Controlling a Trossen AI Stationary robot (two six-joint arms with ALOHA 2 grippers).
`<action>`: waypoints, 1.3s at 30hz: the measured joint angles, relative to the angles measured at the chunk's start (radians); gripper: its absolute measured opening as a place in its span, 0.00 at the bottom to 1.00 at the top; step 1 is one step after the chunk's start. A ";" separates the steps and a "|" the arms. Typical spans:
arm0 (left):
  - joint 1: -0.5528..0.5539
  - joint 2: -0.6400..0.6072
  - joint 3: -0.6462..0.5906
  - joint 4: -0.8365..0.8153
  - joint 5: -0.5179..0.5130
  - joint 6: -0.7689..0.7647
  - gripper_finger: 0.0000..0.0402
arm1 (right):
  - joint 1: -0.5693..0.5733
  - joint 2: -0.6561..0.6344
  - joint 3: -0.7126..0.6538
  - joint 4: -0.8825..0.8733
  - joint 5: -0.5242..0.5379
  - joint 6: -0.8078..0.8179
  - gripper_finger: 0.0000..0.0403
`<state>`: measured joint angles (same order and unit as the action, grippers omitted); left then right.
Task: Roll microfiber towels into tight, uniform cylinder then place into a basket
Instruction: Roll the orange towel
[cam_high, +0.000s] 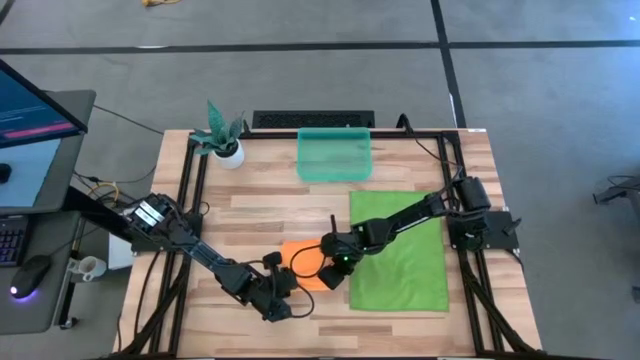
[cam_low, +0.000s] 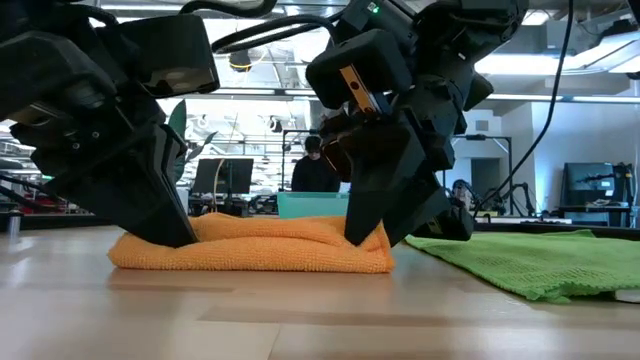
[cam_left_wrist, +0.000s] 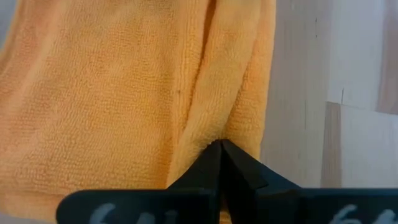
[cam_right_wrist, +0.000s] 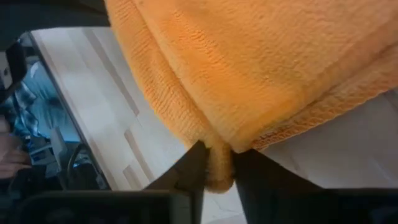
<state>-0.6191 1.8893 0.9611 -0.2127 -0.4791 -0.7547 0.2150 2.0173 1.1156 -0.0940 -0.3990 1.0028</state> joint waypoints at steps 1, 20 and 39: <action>-0.001 0.000 0.000 -0.003 0.003 0.000 0.00 | -0.003 -0.001 0.000 0.000 -0.021 -0.009 0.31; -0.001 0.003 -0.001 -0.026 0.020 -0.069 0.00 | 0.112 -0.250 -0.027 -0.148 0.275 -0.413 0.39; -0.002 0.004 0.006 -0.023 0.025 -0.098 0.00 | 0.213 -0.088 -0.035 0.128 0.413 -0.542 0.03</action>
<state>-0.6209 1.8931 0.9668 -0.2359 -0.4541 -0.8528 0.4284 1.9289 1.0808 0.0342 0.0139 0.4607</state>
